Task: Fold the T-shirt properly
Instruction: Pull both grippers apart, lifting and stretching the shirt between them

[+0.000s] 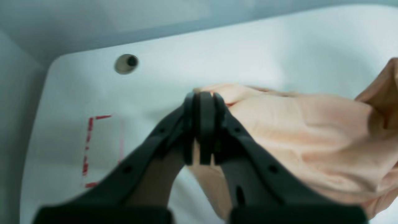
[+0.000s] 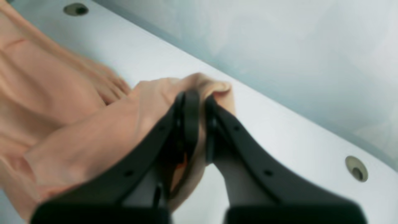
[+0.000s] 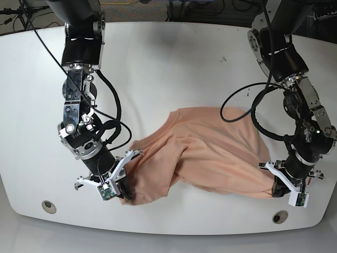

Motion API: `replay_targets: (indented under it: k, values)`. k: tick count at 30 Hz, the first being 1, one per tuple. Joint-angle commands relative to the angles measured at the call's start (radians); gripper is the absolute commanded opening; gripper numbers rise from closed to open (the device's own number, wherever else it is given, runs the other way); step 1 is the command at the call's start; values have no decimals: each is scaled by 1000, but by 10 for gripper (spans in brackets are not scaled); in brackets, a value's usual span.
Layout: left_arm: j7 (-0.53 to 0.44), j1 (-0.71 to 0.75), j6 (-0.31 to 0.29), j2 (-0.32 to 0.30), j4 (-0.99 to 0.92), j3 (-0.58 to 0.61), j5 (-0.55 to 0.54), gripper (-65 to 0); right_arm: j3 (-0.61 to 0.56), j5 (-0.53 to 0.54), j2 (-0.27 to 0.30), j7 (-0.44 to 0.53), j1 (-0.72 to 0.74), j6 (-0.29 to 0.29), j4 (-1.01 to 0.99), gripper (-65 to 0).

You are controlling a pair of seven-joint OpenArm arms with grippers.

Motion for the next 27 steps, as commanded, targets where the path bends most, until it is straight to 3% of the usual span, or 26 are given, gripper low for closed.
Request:
replay_targets:
  k: [1, 10, 12, 27]
  values:
    - [-5, -65, 27, 13, 26, -7, -5, -650, 5, 5, 21, 19, 84, -5, -14, -641]
    - [4, -171, 53, 23, 32, 11, 1, -650, 4, 2, 58, 0, 221, -5, -91, -640]
    - [-2, -252, 64, 20, 24, 38, 0, -650, 6, 2, 82, -21, 313, 2, -141, -640]
    - [12, -359, 75, -40, 27, 67, 0, -650, 8, -2, 114, -32, 410, 1, -127, -639]
